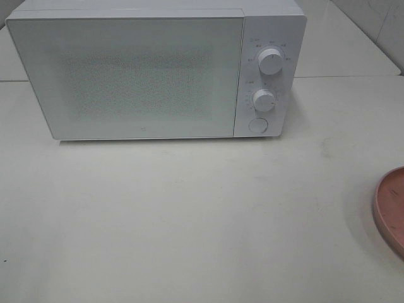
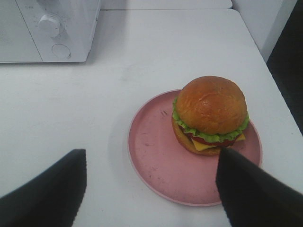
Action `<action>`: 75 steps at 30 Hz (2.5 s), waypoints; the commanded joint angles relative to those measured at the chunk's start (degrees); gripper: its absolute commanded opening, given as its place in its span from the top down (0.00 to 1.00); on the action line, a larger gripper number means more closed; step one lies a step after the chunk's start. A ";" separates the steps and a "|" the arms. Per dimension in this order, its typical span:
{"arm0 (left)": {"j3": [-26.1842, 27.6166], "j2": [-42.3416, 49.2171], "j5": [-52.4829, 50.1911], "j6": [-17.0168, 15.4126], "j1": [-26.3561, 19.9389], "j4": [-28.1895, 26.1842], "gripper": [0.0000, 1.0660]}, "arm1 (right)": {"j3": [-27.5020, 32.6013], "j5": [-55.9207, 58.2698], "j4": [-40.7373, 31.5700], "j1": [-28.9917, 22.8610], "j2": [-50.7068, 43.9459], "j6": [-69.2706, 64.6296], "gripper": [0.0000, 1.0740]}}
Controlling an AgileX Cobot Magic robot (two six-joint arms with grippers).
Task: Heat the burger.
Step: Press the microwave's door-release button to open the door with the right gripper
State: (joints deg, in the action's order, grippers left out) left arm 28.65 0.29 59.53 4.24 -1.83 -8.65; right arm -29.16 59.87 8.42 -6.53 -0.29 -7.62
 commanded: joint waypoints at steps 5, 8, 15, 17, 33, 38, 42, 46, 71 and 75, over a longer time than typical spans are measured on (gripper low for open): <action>-0.23 0.46 -0.17 -0.23 -0.23 -0.17 0.08 | 0.00 -0.34 -0.06 0.34 -0.86 -0.11 0.31; -0.23 0.46 -0.17 -0.23 -0.23 -0.17 0.08 | 0.00 -0.34 -0.06 0.34 -0.86 -0.11 0.31; -0.23 0.46 -0.17 -0.23 -0.23 -0.17 0.08 | 0.00 -0.34 -0.06 0.34 -0.86 -0.11 0.31; -0.23 0.46 -0.17 -0.23 -0.23 -0.17 0.08 | 0.00 -0.34 0.00 0.34 -0.86 -0.11 0.31; -0.23 0.46 -0.17 -0.23 -0.23 -0.17 0.08 | -2.69 -5.16 -0.11 0.34 9.74 -0.29 0.31; -0.23 0.46 -0.17 -0.23 -0.23 -0.17 0.08 | -2.12 -9.00 -0.11 0.34 14.73 -0.29 0.31; -0.23 0.46 -0.17 -0.23 -0.23 -0.17 0.08 | -1.20 -12.03 -0.11 0.34 17.76 -0.29 0.31; -0.23 0.46 -0.17 -0.23 -0.23 -0.17 0.08 | 0.40 -17.19 -0.29 0.34 21.49 -0.29 0.31; -0.23 0.46 -0.17 -0.23 -0.23 -0.17 0.08 | 1.72 -48.24 -1.60 0.34 45.55 -0.40 0.31; -0.23 0.46 -0.17 -0.23 -0.23 -0.17 0.08 | 1.72 -51.80 -1.60 0.34 48.47 -0.69 0.31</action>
State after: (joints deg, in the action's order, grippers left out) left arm 28.65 0.29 59.53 4.24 -1.83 -8.65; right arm -27.62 10.71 6.99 -6.53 46.98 -7.79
